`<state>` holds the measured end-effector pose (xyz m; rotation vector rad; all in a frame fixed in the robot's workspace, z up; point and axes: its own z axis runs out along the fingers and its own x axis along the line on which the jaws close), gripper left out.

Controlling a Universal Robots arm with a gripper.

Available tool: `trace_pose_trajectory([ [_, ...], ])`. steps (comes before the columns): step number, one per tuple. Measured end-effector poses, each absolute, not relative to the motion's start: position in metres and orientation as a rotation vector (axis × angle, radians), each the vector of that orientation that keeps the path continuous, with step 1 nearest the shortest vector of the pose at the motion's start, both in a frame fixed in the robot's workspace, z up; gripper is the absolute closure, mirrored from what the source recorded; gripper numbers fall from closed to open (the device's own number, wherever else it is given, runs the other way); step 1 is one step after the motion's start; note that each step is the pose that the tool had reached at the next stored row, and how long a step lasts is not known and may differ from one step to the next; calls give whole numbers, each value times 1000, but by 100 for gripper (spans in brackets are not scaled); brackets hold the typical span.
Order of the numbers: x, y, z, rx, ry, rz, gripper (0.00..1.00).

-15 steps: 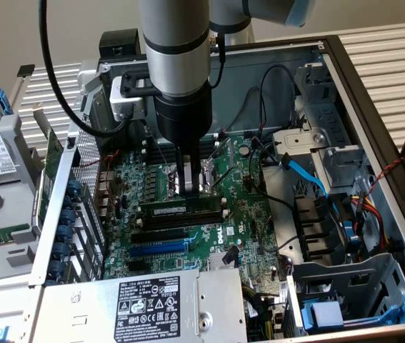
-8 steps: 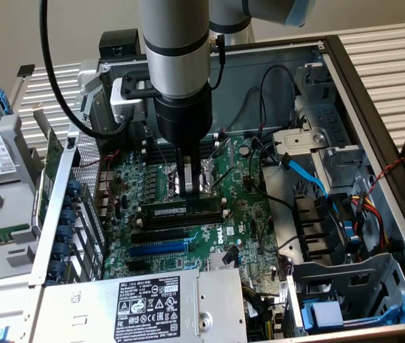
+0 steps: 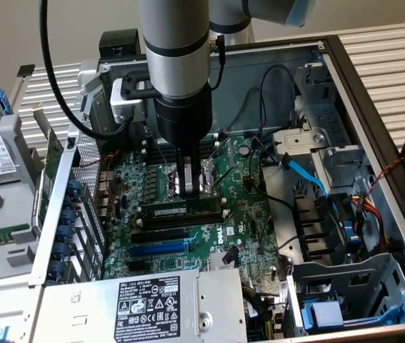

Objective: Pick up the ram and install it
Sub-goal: 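Insert the ram into the slot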

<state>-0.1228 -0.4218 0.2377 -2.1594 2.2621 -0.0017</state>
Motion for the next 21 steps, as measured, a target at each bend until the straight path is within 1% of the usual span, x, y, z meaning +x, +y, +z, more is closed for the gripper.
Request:
trace_pose_trajectory([
  [21,-123,-422,236,-2162,2259,-3,88],
])
